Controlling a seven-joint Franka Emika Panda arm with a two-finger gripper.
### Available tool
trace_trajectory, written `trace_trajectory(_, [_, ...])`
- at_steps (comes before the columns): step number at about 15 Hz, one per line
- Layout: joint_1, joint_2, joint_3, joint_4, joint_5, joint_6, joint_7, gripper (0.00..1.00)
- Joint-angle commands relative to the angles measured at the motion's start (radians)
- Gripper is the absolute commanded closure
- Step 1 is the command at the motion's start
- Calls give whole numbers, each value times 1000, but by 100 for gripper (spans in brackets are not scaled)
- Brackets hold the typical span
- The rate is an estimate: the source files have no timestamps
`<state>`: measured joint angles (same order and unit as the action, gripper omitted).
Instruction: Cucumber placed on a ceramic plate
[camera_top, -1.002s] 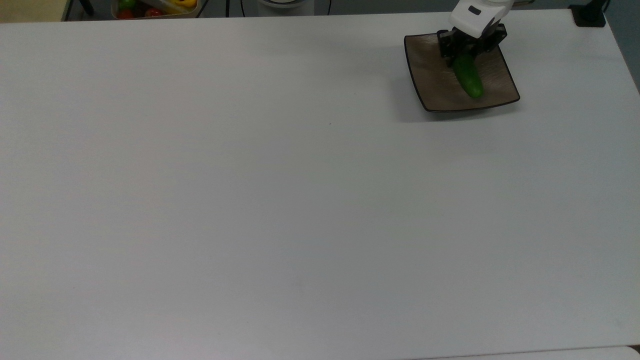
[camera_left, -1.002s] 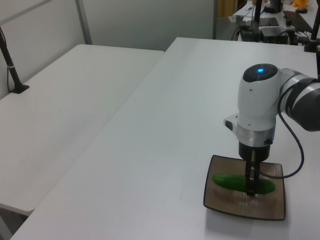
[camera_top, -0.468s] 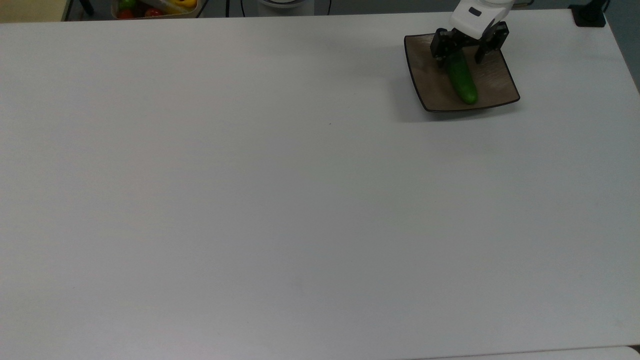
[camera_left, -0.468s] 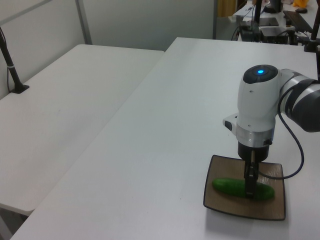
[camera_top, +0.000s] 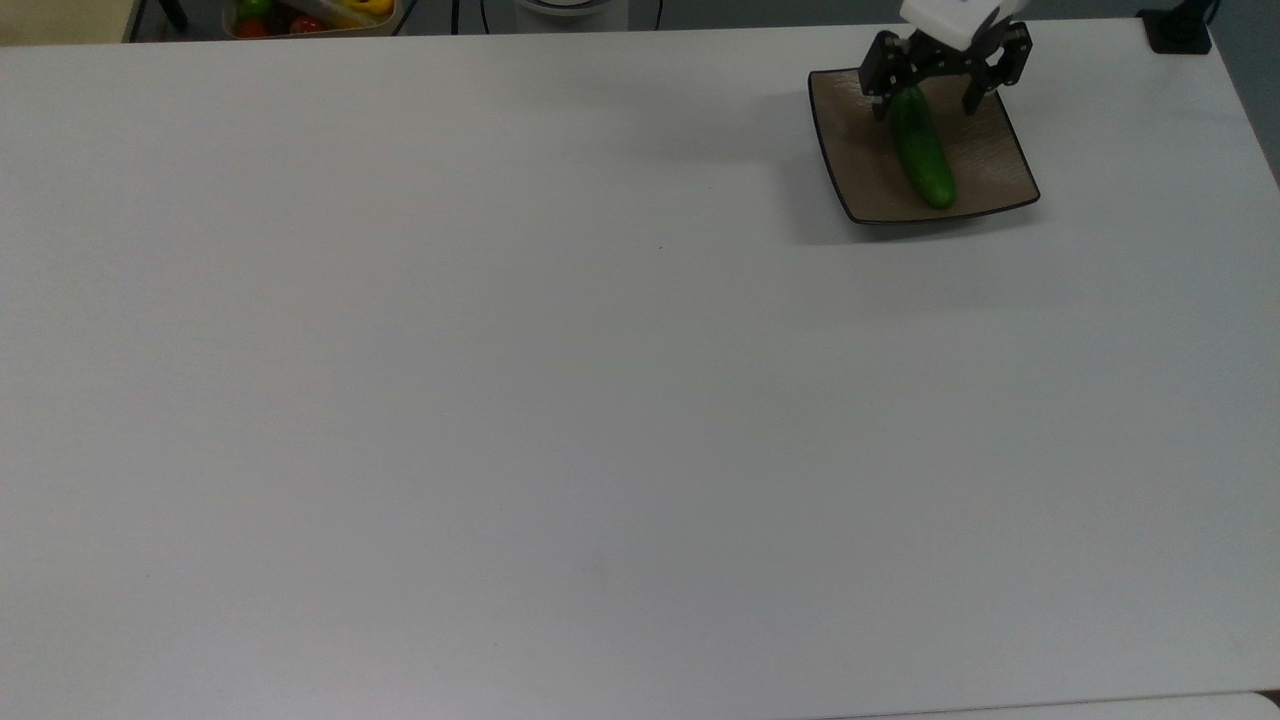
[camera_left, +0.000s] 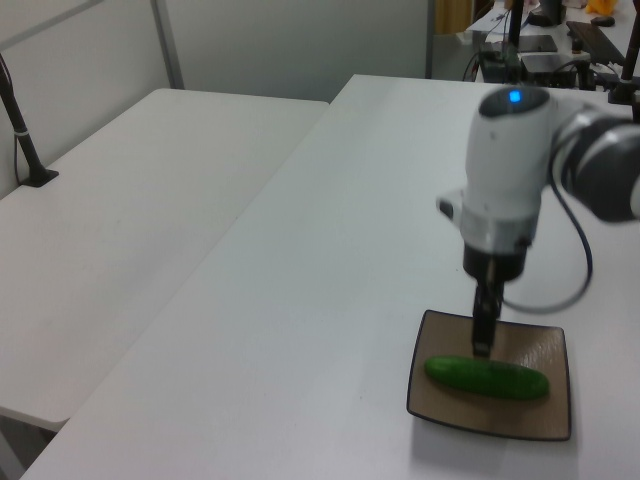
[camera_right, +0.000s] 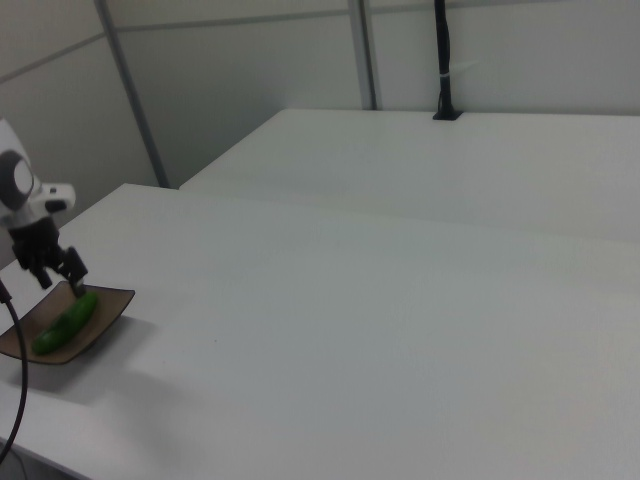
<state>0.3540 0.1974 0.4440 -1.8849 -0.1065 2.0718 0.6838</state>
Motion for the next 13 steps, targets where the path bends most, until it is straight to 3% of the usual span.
trace_trajectory(1, [-38, -70, -27, 97, -15, -171, 14, 0])
trace_trajectory(8, [-58, -164, -206, 262, 25, -395, 13, 0])
trace_trajectory(13, [-58, -220, -333, 276, 39, -436, -51, 0])
